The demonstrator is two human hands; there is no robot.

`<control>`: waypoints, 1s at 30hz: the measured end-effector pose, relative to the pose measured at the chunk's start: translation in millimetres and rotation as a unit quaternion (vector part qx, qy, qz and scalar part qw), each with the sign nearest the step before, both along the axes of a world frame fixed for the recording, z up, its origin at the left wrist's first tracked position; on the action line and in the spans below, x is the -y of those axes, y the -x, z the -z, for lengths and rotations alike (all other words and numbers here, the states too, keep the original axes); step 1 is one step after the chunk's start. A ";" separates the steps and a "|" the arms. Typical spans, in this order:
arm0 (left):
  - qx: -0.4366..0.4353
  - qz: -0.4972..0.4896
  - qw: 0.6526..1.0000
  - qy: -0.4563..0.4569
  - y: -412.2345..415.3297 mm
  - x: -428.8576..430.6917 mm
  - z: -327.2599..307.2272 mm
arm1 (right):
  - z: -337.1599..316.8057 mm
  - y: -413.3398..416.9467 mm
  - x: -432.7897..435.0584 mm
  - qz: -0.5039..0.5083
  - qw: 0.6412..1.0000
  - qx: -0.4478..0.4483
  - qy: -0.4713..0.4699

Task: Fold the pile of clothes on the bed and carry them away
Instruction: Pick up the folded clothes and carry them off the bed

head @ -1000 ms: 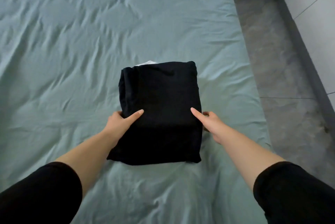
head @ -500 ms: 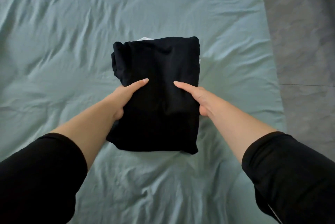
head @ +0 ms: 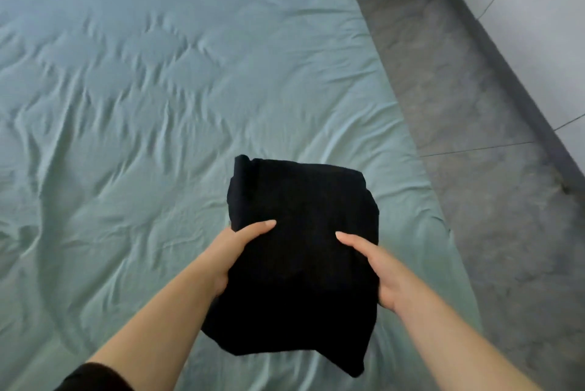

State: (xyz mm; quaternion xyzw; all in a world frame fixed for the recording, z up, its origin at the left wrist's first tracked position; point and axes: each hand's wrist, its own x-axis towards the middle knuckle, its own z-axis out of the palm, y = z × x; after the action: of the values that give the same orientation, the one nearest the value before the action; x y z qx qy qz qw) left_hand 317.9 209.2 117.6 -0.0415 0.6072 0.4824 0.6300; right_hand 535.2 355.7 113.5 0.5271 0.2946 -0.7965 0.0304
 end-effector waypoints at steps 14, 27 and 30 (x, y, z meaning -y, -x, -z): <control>-0.031 0.235 0.970 -0.054 -124.9 4.6 -187.0 | -194.7 -164.6 125.2 0.229 0.971 -0.011 -0.073; -0.035 0.316 0.947 -0.045 -392.8 -47.9 -226.3 | -231.1 -433.2 102.7 0.302 0.949 0.007 -0.094; -0.011 0.314 0.949 -0.038 -452.1 -69.1 -223.9 | -237.5 -492.0 79.8 0.309 0.944 0.011 -0.112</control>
State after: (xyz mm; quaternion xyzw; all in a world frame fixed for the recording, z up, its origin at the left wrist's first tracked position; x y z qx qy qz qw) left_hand 770.0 278.3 341.5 0.1806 0.5775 0.2834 0.7440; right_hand 1027.2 276.0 351.0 0.6012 0.2041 -0.7226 -0.2734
